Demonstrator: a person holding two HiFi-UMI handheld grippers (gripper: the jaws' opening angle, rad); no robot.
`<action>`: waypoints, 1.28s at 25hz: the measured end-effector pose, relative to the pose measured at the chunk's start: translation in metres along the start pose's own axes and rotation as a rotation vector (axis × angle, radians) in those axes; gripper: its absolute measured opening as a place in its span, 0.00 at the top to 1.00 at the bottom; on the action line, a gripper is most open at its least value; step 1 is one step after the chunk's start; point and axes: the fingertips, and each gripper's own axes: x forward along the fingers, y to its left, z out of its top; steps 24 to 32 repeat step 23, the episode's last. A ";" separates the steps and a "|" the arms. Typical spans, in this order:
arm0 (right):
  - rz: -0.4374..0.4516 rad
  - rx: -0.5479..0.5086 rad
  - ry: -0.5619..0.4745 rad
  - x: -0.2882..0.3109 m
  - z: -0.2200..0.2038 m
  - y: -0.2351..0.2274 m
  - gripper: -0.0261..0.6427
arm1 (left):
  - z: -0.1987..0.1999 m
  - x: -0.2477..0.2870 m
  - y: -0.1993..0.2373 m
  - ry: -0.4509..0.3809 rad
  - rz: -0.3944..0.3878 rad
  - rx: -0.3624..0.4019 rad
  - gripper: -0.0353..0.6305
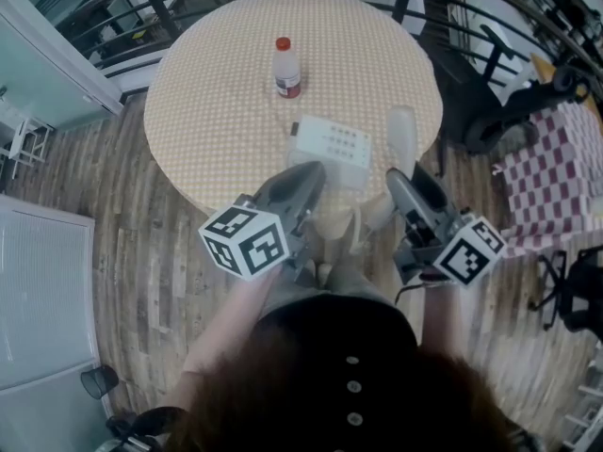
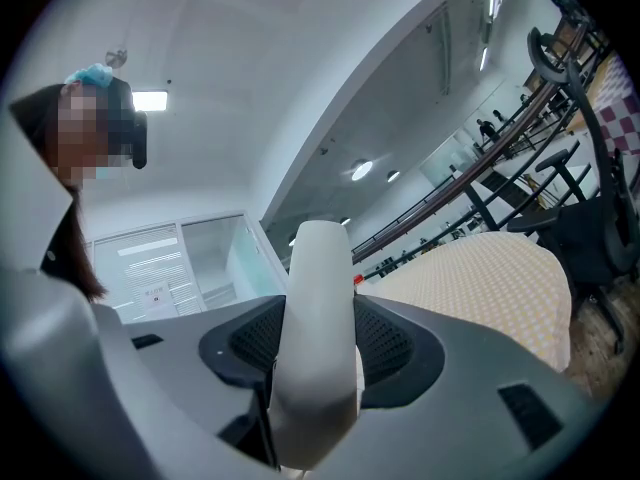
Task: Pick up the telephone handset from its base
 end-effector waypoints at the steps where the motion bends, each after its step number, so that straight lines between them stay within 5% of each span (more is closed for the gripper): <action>1: 0.000 0.008 -0.001 0.000 -0.001 0.000 0.64 | -0.001 0.000 0.000 0.002 -0.001 0.002 0.94; 32: 0.010 0.024 0.000 0.004 -0.007 0.007 0.64 | -0.009 -0.003 0.005 0.020 0.019 -0.003 0.94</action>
